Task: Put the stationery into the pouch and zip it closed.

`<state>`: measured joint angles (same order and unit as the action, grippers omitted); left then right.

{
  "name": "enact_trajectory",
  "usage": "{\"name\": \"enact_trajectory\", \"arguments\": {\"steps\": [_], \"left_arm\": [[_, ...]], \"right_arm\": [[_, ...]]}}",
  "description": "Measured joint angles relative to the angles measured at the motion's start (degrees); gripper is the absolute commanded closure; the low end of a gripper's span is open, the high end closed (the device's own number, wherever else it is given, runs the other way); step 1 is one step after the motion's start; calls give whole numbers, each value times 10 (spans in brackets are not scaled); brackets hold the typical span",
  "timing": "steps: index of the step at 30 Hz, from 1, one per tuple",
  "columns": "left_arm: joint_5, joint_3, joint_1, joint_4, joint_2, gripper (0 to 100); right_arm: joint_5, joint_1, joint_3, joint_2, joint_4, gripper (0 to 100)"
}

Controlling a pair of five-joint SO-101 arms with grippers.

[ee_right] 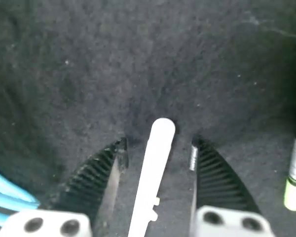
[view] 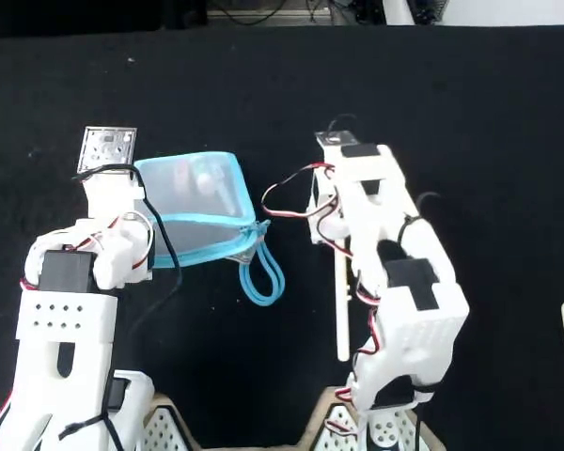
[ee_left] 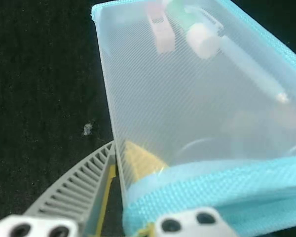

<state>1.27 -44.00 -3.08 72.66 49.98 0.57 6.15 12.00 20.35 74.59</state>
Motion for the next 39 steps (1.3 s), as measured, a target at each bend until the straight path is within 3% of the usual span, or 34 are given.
{"name": "enact_trajectory", "arguments": {"steps": [4,13,17,25,34,37,39], "left_arm": [[0,0,0,0,0,970],[0,0,0,0,0,970],[0,0,0,0,0,970],[0,0,0,0,0,970],[0,0,0,0,0,970],[0,0,0,0,0,970],[0,0,0,0,0,970]], "right_arm": [[26,-5,-2,7,0,983],[44,0,-5,8,-1,744],[44,1,-6,8,0,785],[71,-6,-6,8,-1,977],[93,-4,-35,49,4,808],[92,-1,-65,72,26,848],[92,0,-89,89,47,942]]}}
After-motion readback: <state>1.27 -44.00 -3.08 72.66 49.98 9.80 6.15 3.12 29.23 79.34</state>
